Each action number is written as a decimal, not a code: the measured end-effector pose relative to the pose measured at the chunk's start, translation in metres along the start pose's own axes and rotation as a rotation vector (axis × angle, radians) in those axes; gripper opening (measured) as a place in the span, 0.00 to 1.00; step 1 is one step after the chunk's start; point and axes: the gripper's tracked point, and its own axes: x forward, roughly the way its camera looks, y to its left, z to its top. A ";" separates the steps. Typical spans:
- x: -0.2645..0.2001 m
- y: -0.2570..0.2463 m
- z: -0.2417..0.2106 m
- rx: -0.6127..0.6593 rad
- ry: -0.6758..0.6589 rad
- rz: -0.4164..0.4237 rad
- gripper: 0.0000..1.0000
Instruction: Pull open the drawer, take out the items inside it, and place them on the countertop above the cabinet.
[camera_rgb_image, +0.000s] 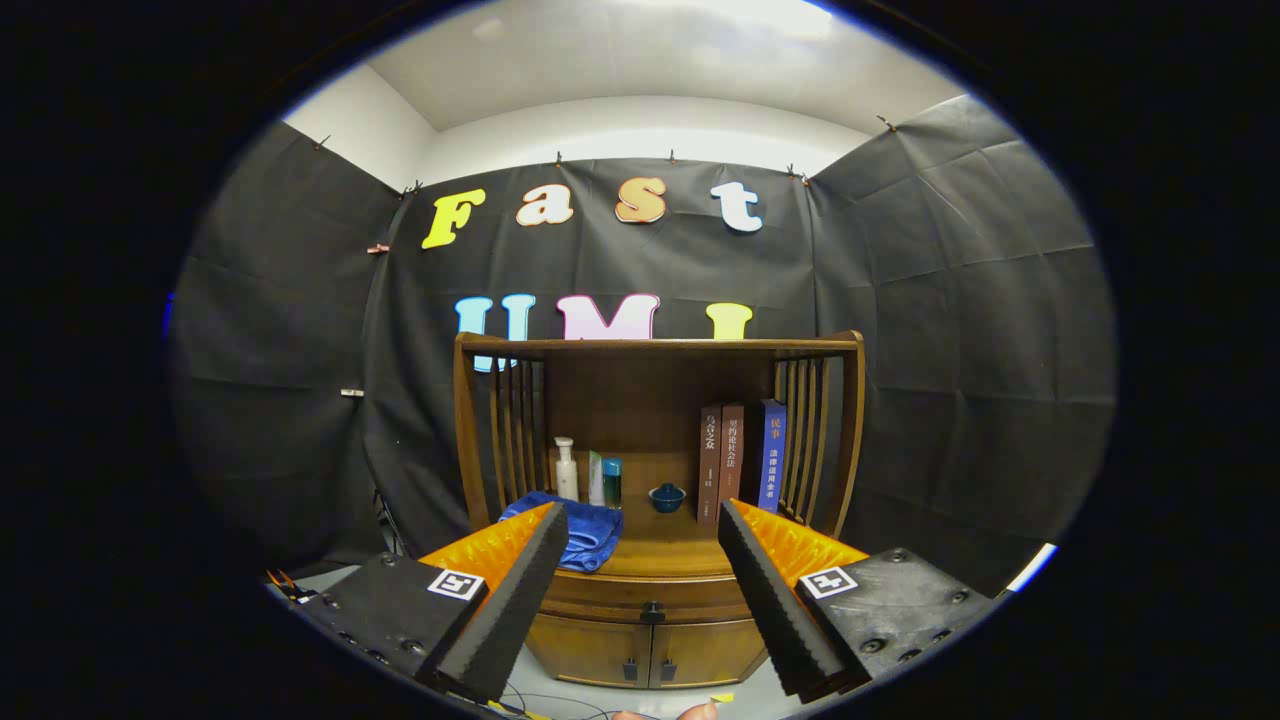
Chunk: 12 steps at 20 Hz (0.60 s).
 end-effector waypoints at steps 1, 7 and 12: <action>0.000 -0.001 -0.004 0.008 -0.027 0.002 0.99; 0.021 -0.017 -0.101 0.024 -0.027 -0.045 0.99; 0.044 -0.019 -0.197 0.006 0.069 -0.057 0.99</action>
